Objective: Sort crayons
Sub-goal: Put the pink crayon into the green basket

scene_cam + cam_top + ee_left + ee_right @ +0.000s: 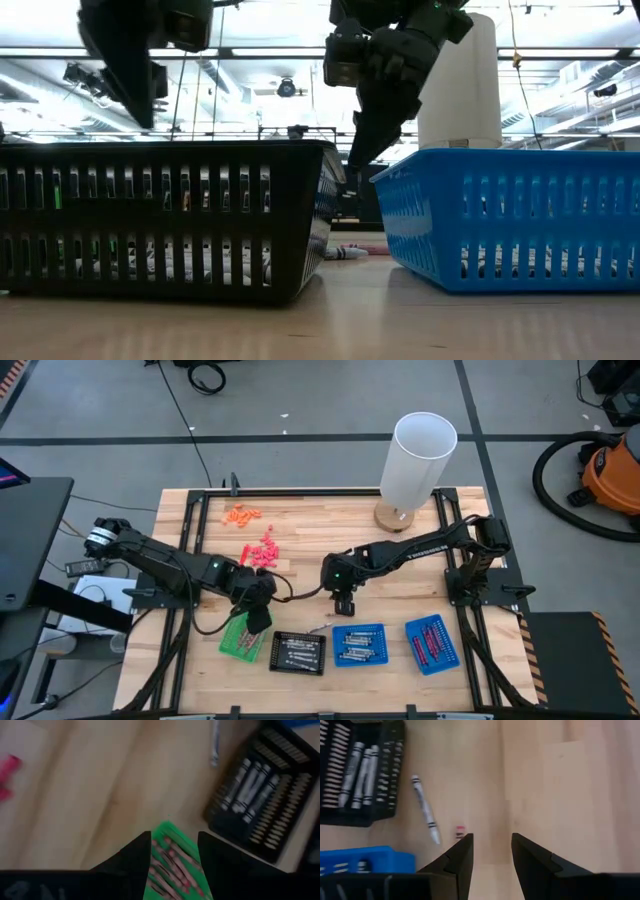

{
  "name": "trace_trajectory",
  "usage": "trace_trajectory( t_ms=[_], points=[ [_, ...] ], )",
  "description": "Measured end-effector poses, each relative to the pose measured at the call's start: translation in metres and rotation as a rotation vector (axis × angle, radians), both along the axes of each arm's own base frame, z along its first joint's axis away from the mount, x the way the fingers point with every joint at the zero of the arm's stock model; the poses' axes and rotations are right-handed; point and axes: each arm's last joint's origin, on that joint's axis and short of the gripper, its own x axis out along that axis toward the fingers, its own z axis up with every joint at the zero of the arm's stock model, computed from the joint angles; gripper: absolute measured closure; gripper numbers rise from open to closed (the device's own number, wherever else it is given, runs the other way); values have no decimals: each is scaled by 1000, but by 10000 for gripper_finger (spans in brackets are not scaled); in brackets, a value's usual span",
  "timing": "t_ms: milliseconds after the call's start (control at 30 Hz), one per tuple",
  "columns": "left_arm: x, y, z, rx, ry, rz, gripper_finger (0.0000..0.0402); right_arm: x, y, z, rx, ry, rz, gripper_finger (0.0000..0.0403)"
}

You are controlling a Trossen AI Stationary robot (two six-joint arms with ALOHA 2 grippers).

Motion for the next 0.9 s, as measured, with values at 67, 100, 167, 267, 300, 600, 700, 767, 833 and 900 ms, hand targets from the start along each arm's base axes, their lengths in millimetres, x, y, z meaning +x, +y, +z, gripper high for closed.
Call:
trace_trajectory(
  t_ms=[67, 100, 167, 267, 300, 600, 700, 767, 833, 900],
  points=[
    [1, 5, 0, 27, -8, 18, 228, -1, 4, -3, 16, 8, 2, 258],
    [2, 8, 0, 38, -10, 25, 228, -2, 6, -4, 24, 16, -8, 255],
    [3, 13, 0, 42, -11, 44, 228, -3, 10, -5, 51, 35, -46, 249],
    [3, 19, 0, 45, 4, 62, 228, -6, 19, -5, 60, 58, -70, 246],
    [1, 21, 0, 48, 16, 61, 228, -6, 23, -6, 45, 56, -63, 246],
    [-40, 29, 17, 100, 139, 12, 230, 0, 44, -13, 0, 33, -48, 248],
    [-51, 32, 25, 123, 122, 23, 230, 7, 46, -21, 16, 40, -52, 248],
    [-59, 34, 31, 123, 98, 30, 230, 10, 47, -23, 26, 37, -58, 248],
    [-64, 35, 34, 119, 88, 49, 230, 13, 47, -25, 28, 44, -67, 248],
    [-71, 37, 39, 120, 60, 64, 230, 16, 48, -26, 20, 51, -70, 248]
  ],
)
